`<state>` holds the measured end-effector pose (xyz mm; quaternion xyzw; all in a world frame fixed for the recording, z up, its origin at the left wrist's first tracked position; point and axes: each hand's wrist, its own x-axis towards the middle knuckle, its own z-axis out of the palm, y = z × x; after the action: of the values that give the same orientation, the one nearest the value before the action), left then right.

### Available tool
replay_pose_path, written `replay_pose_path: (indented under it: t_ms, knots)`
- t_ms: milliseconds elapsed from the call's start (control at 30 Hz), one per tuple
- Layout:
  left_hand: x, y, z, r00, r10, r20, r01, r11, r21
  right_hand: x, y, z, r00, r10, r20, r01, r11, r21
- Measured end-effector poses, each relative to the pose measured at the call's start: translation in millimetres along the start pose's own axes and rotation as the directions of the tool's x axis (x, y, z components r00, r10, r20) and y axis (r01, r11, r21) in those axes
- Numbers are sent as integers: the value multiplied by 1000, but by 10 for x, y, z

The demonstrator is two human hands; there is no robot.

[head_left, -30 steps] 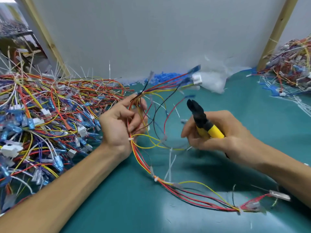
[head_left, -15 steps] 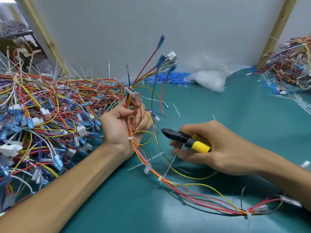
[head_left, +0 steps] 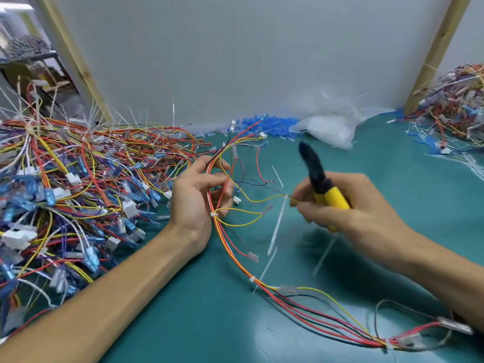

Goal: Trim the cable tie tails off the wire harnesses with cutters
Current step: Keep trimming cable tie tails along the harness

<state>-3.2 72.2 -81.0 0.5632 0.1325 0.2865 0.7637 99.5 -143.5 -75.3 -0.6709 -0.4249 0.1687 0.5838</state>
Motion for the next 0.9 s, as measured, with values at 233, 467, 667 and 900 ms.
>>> replay_pose_path:
  t_ms: [233, 467, 667, 900]
  knots:
    - [1, -84, 27, 1000, 27, 2, -24, 843, 537, 92, -7, -147, 961, 128, -244, -30, 929, 369]
    - [-144, 202, 60, 706, 667, 238, -452, 165, 877, 108, -29, -198, 978, 183, -101, -118, 884, 452]
    - [-259, 54, 198, 703, 416, 577, -685, 176, 707, 52, -43, -91, 962, 208, 178, -268, 848, 458]
    - [-227, -110, 142, 784, 333, 524, -611, 561, 559, 38, -81, -42, 922, 298, 247, -379, 827, 414]
